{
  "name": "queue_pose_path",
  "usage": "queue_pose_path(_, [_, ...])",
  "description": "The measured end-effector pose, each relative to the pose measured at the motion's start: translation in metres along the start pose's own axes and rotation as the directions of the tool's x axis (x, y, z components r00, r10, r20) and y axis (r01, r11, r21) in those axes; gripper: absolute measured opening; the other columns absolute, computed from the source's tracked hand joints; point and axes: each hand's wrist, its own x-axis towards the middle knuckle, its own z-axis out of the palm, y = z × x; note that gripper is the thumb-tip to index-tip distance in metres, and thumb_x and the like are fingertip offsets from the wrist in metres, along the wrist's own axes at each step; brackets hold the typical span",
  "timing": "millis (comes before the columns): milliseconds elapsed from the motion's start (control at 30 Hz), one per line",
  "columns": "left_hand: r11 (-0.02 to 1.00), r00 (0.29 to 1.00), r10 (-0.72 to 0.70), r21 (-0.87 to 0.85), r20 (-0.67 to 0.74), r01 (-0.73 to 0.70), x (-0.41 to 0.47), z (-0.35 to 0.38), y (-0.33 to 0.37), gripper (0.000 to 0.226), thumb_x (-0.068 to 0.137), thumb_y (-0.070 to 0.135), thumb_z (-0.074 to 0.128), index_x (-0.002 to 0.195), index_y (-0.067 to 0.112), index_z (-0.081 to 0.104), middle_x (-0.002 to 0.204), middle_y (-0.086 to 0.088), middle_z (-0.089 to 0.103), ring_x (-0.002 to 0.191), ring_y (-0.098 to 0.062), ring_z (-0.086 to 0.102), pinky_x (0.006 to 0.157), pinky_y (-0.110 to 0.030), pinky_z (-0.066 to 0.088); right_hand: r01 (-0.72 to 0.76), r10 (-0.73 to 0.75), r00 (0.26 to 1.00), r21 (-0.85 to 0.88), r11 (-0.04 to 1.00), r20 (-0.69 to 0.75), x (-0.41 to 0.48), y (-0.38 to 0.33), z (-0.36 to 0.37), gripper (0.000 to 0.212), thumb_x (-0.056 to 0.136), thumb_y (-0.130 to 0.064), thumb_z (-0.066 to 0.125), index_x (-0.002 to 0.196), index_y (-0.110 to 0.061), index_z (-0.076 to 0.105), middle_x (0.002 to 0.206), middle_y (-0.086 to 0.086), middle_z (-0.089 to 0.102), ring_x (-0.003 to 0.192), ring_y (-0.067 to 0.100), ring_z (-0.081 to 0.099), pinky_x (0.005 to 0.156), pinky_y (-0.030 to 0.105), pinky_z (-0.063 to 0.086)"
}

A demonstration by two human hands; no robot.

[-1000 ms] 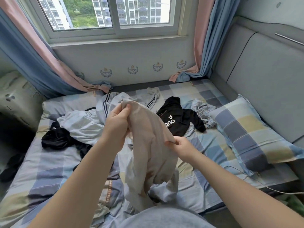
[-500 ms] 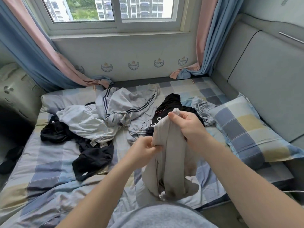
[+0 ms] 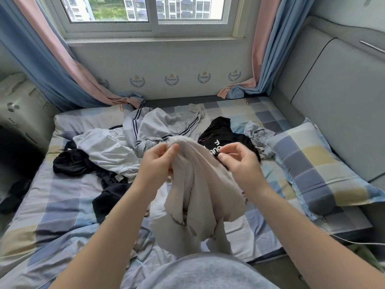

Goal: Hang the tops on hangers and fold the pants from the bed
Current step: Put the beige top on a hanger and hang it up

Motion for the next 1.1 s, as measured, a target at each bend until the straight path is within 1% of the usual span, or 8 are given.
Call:
queue_pose_path(100, [0.984, 0.999, -0.048, -0.175, -0.02, 0.043, -0.003, 0.004, 0.015, 0.03, 0.099, 0.027, 0.061, 0.08, 0.007, 0.05, 0.086, -0.013, 0.047, 0.079, -0.031, 0.043, 0.061, -0.037, 0.039, 0.077, -0.052, 0.966, -0.09, 0.993, 0.252, -0.02, 0.003, 0.017, 0.004, 0.09, -0.012, 0.07, 0.088, -0.016, 0.07, 0.07, -0.01, 0.067, 0.062, 0.001, 0.059, 0.059, 0.016, 0.047])
queue_pose_path(200, [0.945, 0.996, -0.09, -0.314, 0.01, 0.089, -0.008, 0.009, 0.028, 0.021, 0.095, 0.027, 0.062, 0.083, 0.012, 0.053, 0.079, -0.014, 0.054, 0.067, -0.027, 0.053, 0.059, -0.038, 0.044, 0.118, 0.003, 0.899, -0.249, 0.961, 0.439, -0.03, 0.016, 0.04, 0.029, 0.086, -0.023, 0.074, 0.114, -0.02, 0.065, 0.103, -0.004, 0.07, 0.098, 0.008, 0.064, 0.088, 0.026, 0.051])
queue_pose_path(333, [0.909, 0.993, -0.105, -0.401, 0.048, 0.116, -0.014, 0.014, 0.037, 0.017, 0.1, 0.023, 0.058, 0.095, 0.007, 0.055, 0.082, -0.01, 0.059, 0.068, -0.018, 0.063, 0.061, -0.029, 0.059, 0.047, 0.193, 0.857, -0.446, 0.894, 0.477, -0.03, 0.035, 0.06, 0.048, 0.088, -0.039, 0.07, 0.132, -0.029, 0.053, 0.12, -0.005, 0.065, 0.11, 0.017, 0.06, 0.096, 0.038, 0.05])
queue_pose_path(533, [0.867, 0.995, -0.097, -0.488, 0.024, 0.096, -0.014, 0.003, 0.039, 0.014, 0.097, 0.023, 0.057, 0.091, 0.01, 0.055, 0.08, -0.006, 0.058, 0.065, -0.014, 0.064, 0.06, -0.026, 0.058, -0.018, 0.284, 0.854, -0.521, 0.853, 0.436, -0.019, 0.058, 0.06, 0.02, 0.09, -0.017, 0.057, 0.103, -0.012, 0.071, 0.105, 0.013, 0.071, 0.101, 0.032, 0.064, 0.087, 0.04, 0.052])
queue_pose_path(700, [0.855, 0.995, -0.087, -0.51, 0.043, 0.097, -0.012, -0.002, 0.031, 0.017, 0.092, 0.026, 0.06, 0.094, 0.01, 0.058, 0.084, -0.007, 0.066, 0.072, -0.017, 0.069, 0.065, -0.03, 0.06, -0.108, 0.303, 0.77, -0.353, 0.929, 0.561, -0.026, 0.061, 0.059, 0.058, 0.067, -0.051, 0.078, 0.118, -0.056, 0.05, 0.112, -0.02, 0.068, 0.106, -0.001, 0.063, 0.091, 0.028, 0.055])
queue_pose_path(767, [0.854, 0.994, -0.093, -0.508, 0.063, 0.112, -0.011, 0.003, 0.027, 0.015, 0.095, 0.025, 0.059, 0.094, 0.01, 0.059, 0.084, -0.008, 0.068, 0.073, -0.017, 0.071, 0.067, -0.031, 0.061, -0.102, 0.27, 0.812, -0.33, 0.938, 0.518, -0.026, 0.061, 0.067, 0.042, 0.067, -0.053, 0.075, 0.104, -0.057, 0.056, 0.1, -0.023, 0.07, 0.095, -0.003, 0.065, 0.084, 0.027, 0.057])
queue_pose_path(900, [0.864, 0.988, -0.139, -0.495, -0.067, 0.088, -0.002, 0.0, 0.021, 0.018, 0.102, 0.022, 0.054, 0.088, 0.012, 0.058, 0.078, -0.005, 0.069, 0.071, -0.017, 0.071, 0.069, -0.032, 0.061, -0.063, 0.21, 0.906, -0.375, 0.925, 0.367, -0.015, 0.061, 0.063, 0.011, 0.09, -0.034, 0.067, 0.095, -0.024, 0.065, 0.095, 0.002, 0.07, 0.093, 0.02, 0.065, 0.083, 0.042, 0.055])
queue_pose_path(1100, [0.911, 0.956, -0.229, -0.386, -0.185, 0.144, 0.004, -0.024, 0.003, 0.012, 0.103, 0.01, 0.052, 0.096, 0.009, 0.062, 0.098, -0.013, 0.075, 0.092, -0.025, 0.074, 0.08, -0.038, 0.06, -0.159, 0.243, 0.929, -0.294, 0.943, 0.278, -0.001, 0.05, 0.035, 0.024, 0.097, -0.013, 0.059, 0.084, 0.007, 0.059, 0.069, 0.01, 0.049, 0.062, 0.017, 0.043, 0.054, 0.032, 0.033])
